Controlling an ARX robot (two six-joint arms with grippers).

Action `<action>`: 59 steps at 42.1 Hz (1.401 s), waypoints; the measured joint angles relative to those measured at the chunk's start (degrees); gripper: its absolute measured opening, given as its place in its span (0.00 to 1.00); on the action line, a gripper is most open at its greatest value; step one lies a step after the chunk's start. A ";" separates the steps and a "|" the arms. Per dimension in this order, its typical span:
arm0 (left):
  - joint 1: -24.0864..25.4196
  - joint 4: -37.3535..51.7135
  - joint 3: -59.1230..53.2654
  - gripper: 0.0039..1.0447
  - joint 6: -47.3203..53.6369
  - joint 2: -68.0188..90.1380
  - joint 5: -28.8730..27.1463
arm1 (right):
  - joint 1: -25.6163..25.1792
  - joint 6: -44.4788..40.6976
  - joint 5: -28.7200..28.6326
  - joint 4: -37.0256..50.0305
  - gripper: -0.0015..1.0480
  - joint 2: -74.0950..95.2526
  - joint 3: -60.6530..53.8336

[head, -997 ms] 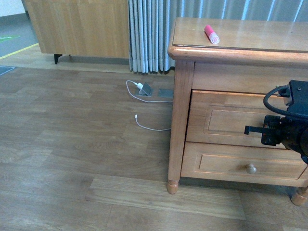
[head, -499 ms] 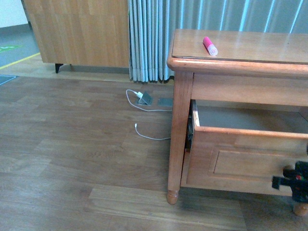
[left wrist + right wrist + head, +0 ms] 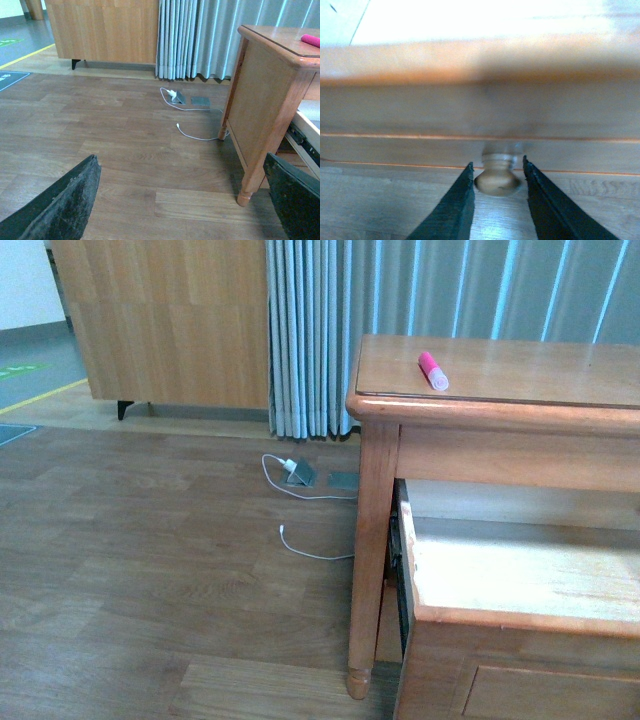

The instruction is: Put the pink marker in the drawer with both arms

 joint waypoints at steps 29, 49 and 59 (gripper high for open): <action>0.00 0.00 0.00 0.94 -0.02 0.00 0.00 | -19.45 -5.31 -29.16 -66.23 0.92 -73.22 1.68; 0.00 0.00 0.00 0.94 0.00 0.00 0.00 | -23.82 -2.95 -30.93 -67.17 0.90 -78.38 1.40; 0.00 0.00 0.00 0.94 0.00 -0.02 0.00 | -17.03 -5.09 -12.26 -53.64 0.92 -91.23 -5.38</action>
